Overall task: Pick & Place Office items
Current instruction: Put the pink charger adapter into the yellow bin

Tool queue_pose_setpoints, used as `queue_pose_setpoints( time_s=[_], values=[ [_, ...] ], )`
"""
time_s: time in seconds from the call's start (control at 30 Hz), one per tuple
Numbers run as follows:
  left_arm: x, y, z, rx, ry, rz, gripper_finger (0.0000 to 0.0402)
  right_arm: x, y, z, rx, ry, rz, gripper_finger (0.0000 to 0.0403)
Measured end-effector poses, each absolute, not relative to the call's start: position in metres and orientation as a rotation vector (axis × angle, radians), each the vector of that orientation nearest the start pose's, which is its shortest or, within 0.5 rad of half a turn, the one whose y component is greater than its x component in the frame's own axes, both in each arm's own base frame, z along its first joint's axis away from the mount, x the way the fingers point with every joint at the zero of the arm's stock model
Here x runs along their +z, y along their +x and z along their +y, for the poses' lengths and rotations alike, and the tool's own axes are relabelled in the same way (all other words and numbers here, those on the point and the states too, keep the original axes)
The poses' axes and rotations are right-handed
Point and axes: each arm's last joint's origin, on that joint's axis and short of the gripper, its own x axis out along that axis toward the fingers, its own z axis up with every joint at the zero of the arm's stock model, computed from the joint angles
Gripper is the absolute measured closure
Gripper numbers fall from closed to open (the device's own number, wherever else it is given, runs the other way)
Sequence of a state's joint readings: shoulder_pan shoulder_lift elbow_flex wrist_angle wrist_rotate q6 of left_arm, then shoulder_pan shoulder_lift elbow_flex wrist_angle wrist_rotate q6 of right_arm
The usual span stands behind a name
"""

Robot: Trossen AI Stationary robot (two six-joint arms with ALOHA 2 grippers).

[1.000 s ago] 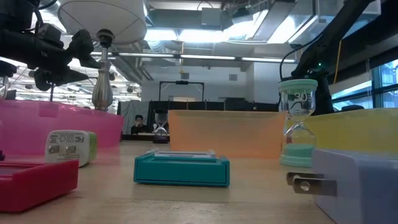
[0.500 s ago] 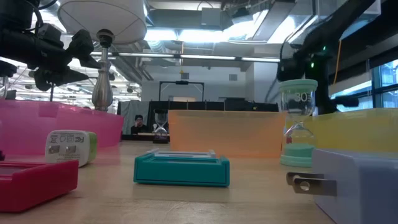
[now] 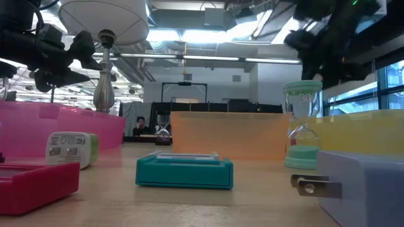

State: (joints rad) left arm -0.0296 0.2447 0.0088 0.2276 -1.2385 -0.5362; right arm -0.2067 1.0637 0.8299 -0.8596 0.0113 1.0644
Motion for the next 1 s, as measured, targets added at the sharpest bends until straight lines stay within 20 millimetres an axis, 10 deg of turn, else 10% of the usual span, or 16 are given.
queue_pose_setpoints(
  time_s=[0.37,1.0],
  values=[
    [0.167,0.093,0.025,1.234,-0.453,-0.326,0.0155,0.223,0.198,0.012,-0.791,0.994,1.141,0.0269],
    [0.167,0.091,0.026,1.294,-0.437,-0.332,0.0155,0.158,0.217,-0.008,-0.856,0.837,1.347,0.0268]
  ],
)
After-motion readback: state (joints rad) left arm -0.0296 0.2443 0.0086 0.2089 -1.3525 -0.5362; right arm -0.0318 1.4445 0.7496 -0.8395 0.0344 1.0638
